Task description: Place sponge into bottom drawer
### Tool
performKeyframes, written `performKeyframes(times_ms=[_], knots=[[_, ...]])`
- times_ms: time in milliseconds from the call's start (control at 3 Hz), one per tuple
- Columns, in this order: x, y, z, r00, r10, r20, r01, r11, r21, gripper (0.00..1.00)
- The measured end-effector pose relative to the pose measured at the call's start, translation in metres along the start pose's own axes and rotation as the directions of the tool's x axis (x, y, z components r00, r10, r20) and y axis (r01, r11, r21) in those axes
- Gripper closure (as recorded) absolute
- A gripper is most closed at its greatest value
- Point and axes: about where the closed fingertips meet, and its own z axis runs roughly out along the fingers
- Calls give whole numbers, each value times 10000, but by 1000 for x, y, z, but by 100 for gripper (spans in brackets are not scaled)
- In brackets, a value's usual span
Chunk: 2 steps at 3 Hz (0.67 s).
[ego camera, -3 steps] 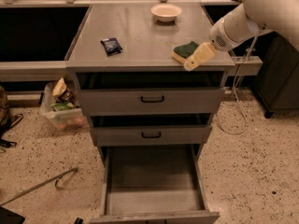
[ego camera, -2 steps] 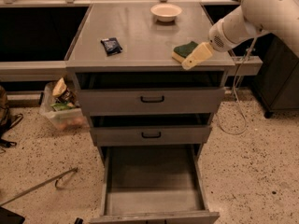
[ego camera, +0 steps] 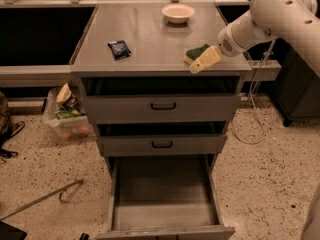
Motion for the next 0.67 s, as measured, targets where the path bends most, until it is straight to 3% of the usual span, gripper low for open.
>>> performKeyframes(times_ms=[333, 667], knots=[[-26, 11, 32, 9998, -206, 47, 208, 9985, -511, 0], [-23, 9, 40, 9999, -121, -33, 120, 9988, -472, 0]])
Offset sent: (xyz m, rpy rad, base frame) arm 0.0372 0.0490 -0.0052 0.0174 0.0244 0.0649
